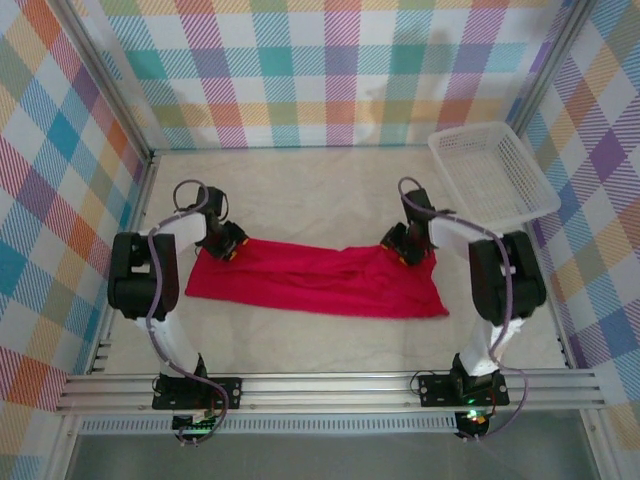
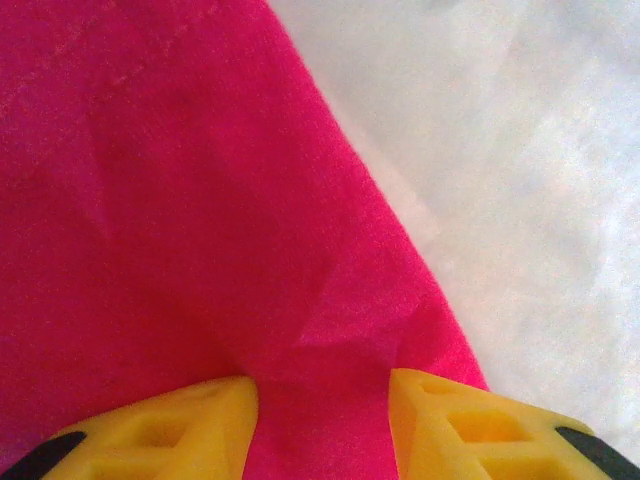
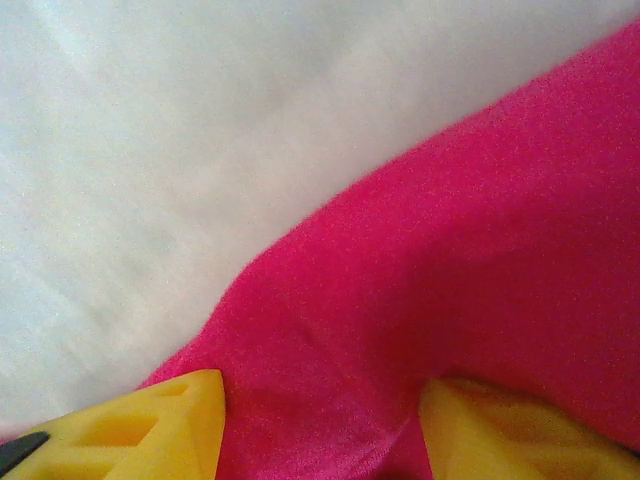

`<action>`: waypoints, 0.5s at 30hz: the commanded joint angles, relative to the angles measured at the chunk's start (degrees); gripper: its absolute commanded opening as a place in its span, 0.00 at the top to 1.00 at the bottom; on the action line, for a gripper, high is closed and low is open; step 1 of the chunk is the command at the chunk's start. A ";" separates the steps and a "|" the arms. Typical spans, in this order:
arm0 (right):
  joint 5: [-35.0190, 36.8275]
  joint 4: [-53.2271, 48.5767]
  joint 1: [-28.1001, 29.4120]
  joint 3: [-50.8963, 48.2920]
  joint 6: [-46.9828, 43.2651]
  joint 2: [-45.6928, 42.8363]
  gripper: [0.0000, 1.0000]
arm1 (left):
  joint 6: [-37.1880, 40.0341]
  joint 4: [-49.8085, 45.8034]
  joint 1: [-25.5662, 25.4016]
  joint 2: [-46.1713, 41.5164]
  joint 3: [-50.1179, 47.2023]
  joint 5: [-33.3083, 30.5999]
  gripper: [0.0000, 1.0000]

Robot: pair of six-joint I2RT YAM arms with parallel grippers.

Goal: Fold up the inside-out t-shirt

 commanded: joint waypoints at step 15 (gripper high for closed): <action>-5.28 -12.65 2.05 18.55 -14.43 5.71 0.33 | 7.18 -12.48 0.58 -1.61 6.64 -3.01 0.58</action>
